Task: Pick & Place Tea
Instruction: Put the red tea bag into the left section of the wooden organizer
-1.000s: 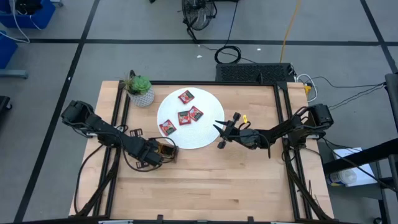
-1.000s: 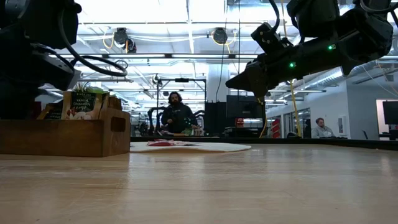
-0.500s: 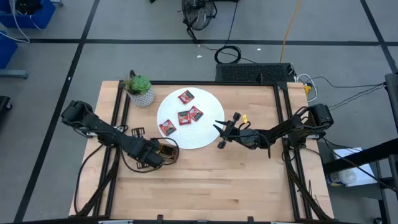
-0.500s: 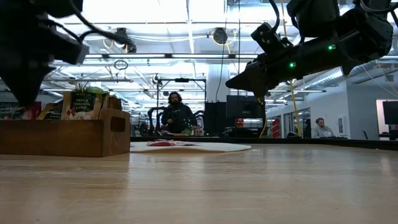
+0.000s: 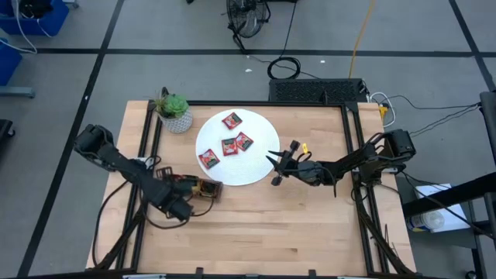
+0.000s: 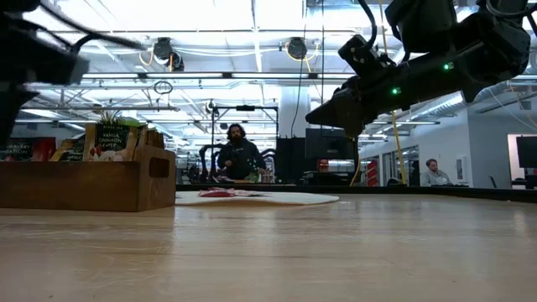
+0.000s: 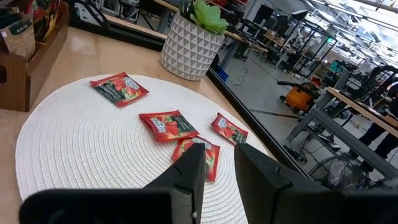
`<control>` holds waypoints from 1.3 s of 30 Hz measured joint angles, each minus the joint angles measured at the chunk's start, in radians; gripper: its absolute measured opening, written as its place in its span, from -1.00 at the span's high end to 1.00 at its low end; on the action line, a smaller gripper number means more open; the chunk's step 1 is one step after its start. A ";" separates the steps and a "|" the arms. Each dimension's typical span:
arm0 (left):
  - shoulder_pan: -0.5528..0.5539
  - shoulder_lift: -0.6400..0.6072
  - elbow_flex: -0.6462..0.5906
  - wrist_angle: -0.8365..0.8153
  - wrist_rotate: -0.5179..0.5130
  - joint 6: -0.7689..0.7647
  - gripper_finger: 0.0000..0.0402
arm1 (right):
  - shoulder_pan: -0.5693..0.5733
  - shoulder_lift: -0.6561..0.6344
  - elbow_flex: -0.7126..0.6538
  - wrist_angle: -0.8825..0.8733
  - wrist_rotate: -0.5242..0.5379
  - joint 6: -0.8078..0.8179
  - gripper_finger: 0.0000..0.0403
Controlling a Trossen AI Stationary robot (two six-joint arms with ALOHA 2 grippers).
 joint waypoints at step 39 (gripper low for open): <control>-0.027 -0.120 -0.163 0.114 -0.132 -0.091 1.00 | 0.000 0.000 0.000 0.009 -0.074 0.004 0.64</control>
